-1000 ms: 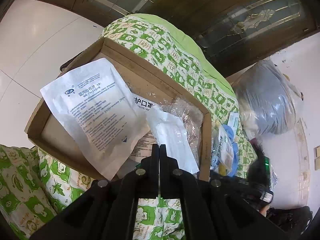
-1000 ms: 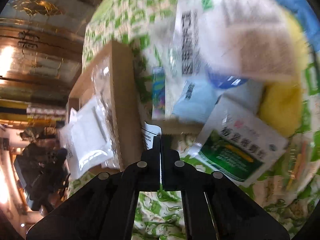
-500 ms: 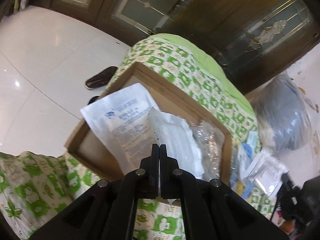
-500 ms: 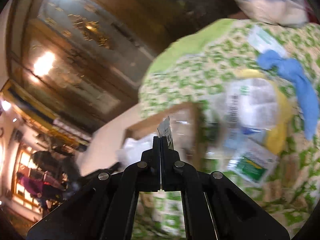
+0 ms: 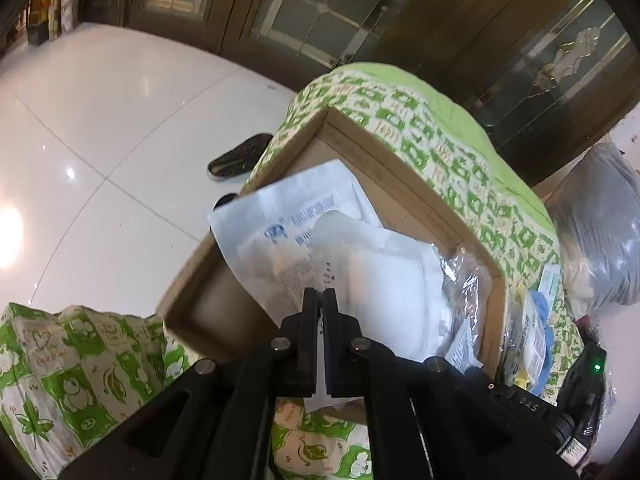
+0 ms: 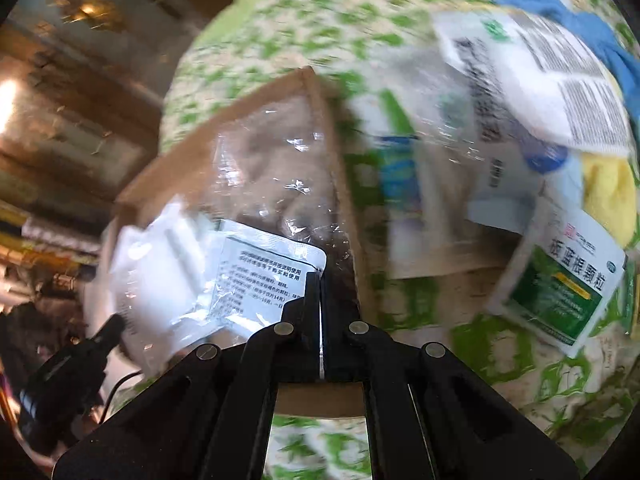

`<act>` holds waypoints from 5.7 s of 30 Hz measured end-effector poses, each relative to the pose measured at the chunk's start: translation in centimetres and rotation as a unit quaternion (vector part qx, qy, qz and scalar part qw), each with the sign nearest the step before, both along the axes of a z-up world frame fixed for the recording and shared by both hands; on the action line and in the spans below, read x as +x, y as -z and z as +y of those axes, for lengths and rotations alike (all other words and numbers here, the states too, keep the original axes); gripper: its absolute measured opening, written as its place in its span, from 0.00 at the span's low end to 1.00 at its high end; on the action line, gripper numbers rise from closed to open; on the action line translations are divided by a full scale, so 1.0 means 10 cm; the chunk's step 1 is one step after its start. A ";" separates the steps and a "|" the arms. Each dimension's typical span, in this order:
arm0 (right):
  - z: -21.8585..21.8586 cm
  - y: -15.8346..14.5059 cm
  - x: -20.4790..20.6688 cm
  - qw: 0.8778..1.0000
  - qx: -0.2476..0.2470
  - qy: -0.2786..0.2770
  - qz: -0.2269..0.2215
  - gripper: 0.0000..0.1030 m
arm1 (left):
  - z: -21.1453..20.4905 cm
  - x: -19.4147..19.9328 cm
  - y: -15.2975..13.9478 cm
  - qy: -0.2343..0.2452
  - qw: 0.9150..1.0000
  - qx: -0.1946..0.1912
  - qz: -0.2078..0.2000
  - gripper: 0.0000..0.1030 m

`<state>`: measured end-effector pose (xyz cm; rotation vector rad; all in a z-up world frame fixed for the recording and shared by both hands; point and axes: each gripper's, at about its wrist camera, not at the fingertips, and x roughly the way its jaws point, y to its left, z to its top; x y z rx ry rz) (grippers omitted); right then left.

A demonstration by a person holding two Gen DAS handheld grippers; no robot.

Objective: Organize soft objects

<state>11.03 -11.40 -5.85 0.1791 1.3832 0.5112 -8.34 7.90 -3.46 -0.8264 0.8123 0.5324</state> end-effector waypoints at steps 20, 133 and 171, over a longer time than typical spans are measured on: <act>-0.62 -0.87 -0.02 0.988 0.092 0.010 -0.125 0.45 | -0.52 -0.06 -0.59 0.064 0.982 0.134 -0.113 0.55; 0.29 -0.23 -0.15 0.977 0.176 -0.111 -0.042 0.03 | -0.11 0.22 -0.02 0.028 0.994 -0.072 -0.079 0.00; -2.27 -0.45 0.59 0.953 0.156 0.247 -0.079 0.44 | -1.74 0.82 -0.57 0.241 0.963 0.012 -0.117 0.61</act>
